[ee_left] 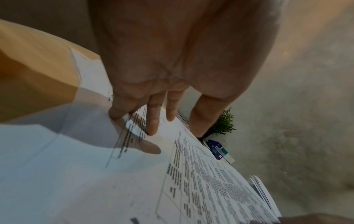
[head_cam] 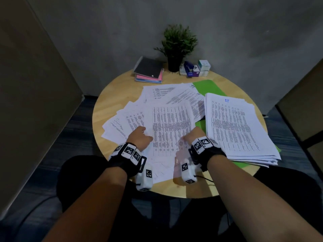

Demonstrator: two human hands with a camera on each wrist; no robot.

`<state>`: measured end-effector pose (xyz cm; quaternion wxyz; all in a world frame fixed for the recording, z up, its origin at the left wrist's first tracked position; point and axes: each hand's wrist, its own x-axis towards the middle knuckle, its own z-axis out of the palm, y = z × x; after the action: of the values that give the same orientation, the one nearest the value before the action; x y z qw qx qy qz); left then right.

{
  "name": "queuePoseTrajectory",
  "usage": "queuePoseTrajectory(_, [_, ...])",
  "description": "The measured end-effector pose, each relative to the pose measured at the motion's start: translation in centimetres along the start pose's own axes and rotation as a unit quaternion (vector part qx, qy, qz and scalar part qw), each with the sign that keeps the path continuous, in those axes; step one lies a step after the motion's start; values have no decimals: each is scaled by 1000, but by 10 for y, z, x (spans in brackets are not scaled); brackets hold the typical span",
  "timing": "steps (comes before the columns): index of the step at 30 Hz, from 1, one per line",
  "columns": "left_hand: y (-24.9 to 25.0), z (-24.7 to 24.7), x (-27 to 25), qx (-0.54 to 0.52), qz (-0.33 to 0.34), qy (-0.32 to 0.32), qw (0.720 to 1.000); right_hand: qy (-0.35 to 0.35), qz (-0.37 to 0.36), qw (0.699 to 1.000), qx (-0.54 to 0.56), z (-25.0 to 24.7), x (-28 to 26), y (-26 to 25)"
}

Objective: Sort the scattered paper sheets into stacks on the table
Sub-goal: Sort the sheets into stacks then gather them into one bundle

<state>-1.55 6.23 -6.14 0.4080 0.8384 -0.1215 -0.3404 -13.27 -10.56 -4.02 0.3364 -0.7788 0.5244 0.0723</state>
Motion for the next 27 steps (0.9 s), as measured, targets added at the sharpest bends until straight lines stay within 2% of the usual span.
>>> queuePoseTrajectory(3, [-8, 1, -1, -20, 11, -4, 1000, -14, -72, 997, 36, -15, -4, 8])
queuePoseTrajectory(5, [-12, 0, -2, -29, 10, 16, 999, -10, -116, 992, 45, -25, -4, 14])
queuePoseTrajectory(8, [-12, -1, -5, -39, 14, 35, 999, 36, -139, 990, 1, -38, -5, 18])
queuePoseTrajectory(10, [-11, 0, -5, -66, 21, 34, 997, 40, -156, 987, 7, -47, -9, 19])
queuePoseTrajectory(15, [-7, -1, -13, -204, 20, 35, 978, -24, -218, 957, 192, -60, -21, 17])
queuePoseTrajectory(19, [2, -13, -27, -287, 61, 26, 956, -106, -221, 935, 258, -47, -16, 4])
queuePoseTrajectory(21, [4, -23, -31, -271, 77, 75, 957, -123, -216, 931, 269, -36, -9, -4])
queuePoseTrajectory(24, [0, -43, -31, -196, 74, 193, 959, -77, -184, 955, 221, -26, -8, -18])
queuePoseTrajectory(27, [-5, -60, -33, -187, 94, 237, 949, 23, -170, 985, 34, -12, 0, -22])
